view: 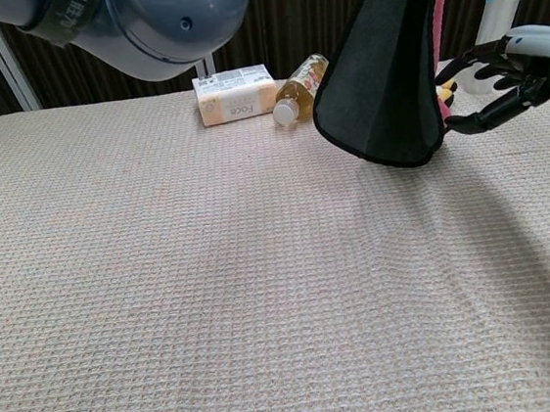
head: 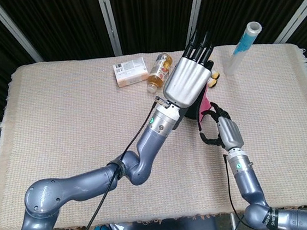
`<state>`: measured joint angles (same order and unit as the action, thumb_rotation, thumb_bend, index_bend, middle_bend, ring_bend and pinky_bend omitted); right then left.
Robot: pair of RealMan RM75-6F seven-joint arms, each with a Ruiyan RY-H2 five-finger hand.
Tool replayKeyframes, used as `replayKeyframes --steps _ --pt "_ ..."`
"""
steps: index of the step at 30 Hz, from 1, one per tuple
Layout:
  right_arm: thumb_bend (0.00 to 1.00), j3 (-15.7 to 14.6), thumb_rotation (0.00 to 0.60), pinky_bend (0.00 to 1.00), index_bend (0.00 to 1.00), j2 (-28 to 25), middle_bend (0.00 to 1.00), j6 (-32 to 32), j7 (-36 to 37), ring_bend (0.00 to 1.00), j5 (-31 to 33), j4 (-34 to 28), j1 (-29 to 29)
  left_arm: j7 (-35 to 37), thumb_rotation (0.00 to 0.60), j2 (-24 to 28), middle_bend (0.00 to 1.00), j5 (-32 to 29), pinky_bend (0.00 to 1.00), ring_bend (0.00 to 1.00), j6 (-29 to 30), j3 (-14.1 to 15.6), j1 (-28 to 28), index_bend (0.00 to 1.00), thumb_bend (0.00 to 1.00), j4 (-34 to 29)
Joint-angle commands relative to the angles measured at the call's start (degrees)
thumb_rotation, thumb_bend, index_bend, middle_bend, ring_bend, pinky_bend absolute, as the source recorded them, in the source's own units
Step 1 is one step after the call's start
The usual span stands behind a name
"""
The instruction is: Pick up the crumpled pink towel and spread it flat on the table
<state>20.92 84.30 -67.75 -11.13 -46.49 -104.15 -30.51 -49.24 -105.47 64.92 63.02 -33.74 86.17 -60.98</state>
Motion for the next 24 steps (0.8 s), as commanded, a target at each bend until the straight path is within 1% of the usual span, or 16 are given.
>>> replayKeyframes --steps 1,11,16,18,21,24 --pt "0.35 0.22 0.6 0.0 0.25 -0.11 0.0 0.14 0.25 0.0 0.42 0.48 -0.12 0.2 0.6 -1.1 0.18 -0.61 0.0 0.0 -0.44 -0.14 1.41 0.61 0.53 1.64" --pt "0.35 1.16 0.6 0.0 0.25 -0.18 0.0 1.43 1.23 0.0 2.8 2.73 -0.95 2.43 0.6 -4.27 0.18 -1.36 0.0 0.0 -0.33 -0.9 5.72 0.61 0.53 6.6" --pt "0.35 0.92 0.6 0.0 0.25 0.35 0.0 1.76 1.24 0.0 3.46 3.59 -1.3 3.08 0.6 -4.6 0.18 -1.4 0.0 0.0 0.03 -0.76 6.46 0.61 0.53 7.57" --pt "0.35 0.89 0.6 0.0 0.27 0.57 0.0 1.74 1.19 0.0 3.93 4.1 -1.37 3.34 0.6 -4.61 0.18 -1.48 0.0 0.0 0.24 -0.71 6.45 0.61 0.53 7.54" --pt "0.35 1.08 0.6 0.0 0.36 0.96 0.0 1.59 1.44 0.0 4.82 5.11 -1.38 3.67 0.6 -4.34 0.18 -1.39 0.0 0.0 0.86 -0.45 6.09 0.61 0.53 7.23" --pt "0.35 1.13 0.6 0.0 0.49 1.37 0.02 1.28 1.66 0.0 5.43 6.04 -1.3 3.84 0.6 -3.83 0.18 -1.51 0.0 0.0 1.41 -0.17 5.42 0.61 0.53 6.67"
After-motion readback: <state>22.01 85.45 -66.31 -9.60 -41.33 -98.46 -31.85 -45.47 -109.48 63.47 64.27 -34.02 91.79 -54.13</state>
